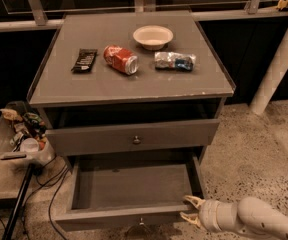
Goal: Open middle drawer
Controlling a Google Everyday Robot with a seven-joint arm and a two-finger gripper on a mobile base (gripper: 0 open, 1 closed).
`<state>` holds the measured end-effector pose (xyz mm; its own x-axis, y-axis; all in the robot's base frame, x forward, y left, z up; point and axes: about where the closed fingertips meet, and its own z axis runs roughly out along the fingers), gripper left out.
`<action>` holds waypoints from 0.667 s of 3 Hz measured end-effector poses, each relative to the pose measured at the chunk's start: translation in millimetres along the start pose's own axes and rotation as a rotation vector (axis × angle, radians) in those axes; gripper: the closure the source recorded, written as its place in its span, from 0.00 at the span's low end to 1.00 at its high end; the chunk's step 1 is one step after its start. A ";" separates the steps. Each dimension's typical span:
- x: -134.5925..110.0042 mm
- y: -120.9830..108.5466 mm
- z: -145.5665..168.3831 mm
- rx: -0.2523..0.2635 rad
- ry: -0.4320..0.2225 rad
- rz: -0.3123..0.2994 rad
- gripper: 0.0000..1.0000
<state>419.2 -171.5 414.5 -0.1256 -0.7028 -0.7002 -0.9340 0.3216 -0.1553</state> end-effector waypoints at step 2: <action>4.6 18.0 -14.7 0.010 -0.005 0.012 1.00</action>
Offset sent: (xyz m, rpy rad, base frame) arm -0.1648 -0.0426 0.0062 0.0361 -0.0151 -0.0730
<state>396.9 -178.3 418.7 -0.1348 -0.6958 -0.7055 -0.9290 0.3364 -0.1543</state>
